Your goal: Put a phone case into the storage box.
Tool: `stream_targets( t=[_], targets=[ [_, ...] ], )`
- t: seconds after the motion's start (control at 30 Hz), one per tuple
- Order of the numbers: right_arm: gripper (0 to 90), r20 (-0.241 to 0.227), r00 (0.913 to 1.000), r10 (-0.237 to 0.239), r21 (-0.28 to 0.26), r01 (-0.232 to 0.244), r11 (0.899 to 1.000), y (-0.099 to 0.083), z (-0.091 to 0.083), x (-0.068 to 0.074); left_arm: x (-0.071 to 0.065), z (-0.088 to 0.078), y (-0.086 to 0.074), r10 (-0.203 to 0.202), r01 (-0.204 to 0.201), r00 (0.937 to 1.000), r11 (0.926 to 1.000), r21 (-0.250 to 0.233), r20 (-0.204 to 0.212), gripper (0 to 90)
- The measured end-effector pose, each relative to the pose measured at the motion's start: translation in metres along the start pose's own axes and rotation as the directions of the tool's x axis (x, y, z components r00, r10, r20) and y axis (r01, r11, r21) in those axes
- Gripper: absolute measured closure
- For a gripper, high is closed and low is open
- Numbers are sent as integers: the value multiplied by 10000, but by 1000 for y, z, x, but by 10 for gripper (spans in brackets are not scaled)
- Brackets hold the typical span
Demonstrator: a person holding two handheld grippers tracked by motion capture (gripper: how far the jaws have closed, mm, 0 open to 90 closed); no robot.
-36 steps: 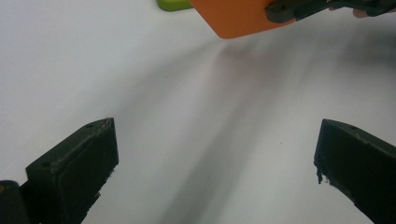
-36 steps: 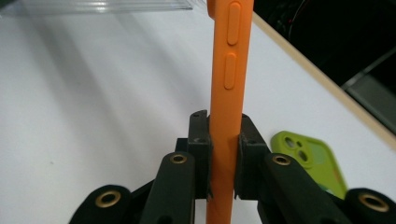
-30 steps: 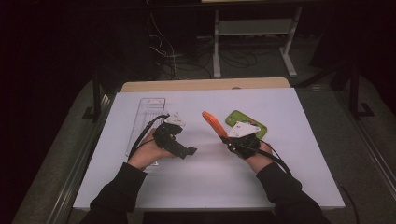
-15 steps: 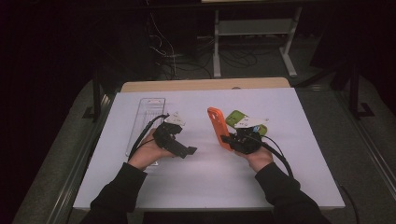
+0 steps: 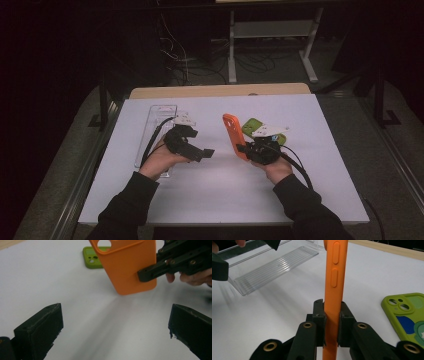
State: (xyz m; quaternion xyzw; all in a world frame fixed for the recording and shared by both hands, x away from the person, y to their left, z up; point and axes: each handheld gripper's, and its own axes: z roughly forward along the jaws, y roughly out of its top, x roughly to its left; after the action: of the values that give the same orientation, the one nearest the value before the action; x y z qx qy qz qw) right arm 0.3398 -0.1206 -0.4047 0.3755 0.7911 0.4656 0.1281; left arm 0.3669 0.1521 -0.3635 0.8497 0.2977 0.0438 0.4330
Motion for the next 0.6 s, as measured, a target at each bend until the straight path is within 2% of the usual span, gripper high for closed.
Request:
stream_targets(
  t=[0.2,0.47,0.6],
  targets=[
    [786,-40,10000,46,-148,-47,9999,1,0,1,-1,3,14,-100,106,9999,9989,-459,137,0],
    [786,-117,9999,81,-227,-84,9997,1,0,2,1,14,26,-455,495,9980,9942,-958,438,0],
    [786,-152,9999,22,-261,-26,9997,2,1,2,3,19,31,-332,368,9988,9942,-1014,367,0]
  ],
)
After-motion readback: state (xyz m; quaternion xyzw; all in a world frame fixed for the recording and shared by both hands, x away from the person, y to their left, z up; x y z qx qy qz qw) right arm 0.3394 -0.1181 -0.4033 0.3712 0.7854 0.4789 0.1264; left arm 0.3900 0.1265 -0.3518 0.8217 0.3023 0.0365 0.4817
